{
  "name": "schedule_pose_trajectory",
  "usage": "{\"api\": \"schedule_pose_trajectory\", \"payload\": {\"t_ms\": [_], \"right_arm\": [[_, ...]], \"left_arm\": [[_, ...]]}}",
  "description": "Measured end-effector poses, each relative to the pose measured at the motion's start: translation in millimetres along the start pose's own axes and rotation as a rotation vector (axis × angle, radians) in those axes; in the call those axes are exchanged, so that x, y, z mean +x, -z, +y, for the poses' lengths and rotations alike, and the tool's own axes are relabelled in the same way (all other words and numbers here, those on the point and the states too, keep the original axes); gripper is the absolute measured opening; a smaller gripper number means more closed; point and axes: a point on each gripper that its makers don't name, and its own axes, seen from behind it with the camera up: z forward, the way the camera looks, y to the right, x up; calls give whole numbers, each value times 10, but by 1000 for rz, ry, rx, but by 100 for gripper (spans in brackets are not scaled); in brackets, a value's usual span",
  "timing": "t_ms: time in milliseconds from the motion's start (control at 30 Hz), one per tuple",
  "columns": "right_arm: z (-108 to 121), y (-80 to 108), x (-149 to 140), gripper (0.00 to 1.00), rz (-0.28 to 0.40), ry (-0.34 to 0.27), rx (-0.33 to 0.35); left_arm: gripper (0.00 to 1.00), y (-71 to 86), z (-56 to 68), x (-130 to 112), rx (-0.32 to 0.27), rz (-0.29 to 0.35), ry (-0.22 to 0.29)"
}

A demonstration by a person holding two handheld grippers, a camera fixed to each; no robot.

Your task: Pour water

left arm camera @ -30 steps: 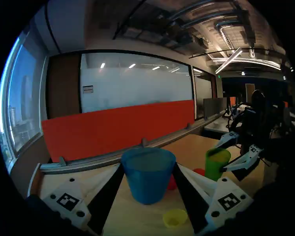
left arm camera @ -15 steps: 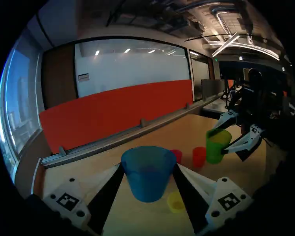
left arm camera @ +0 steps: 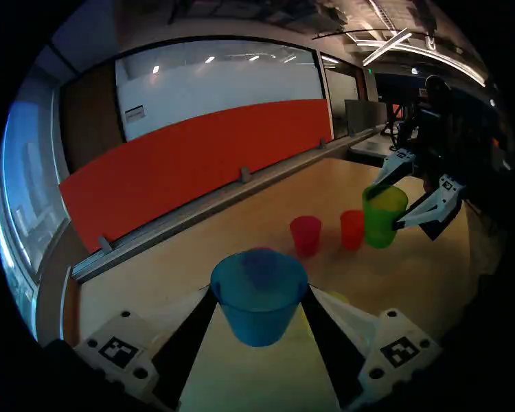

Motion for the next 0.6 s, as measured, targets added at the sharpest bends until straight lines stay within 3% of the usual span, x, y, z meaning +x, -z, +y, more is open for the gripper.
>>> {"api": "schedule_pose_trajectory", "payload": {"t_ms": [600], "right_arm": [[-1,-202,-371,92,-112,-7,32]], "left_arm": [[87,-248,47,-645,-47,-175,-62]]}}
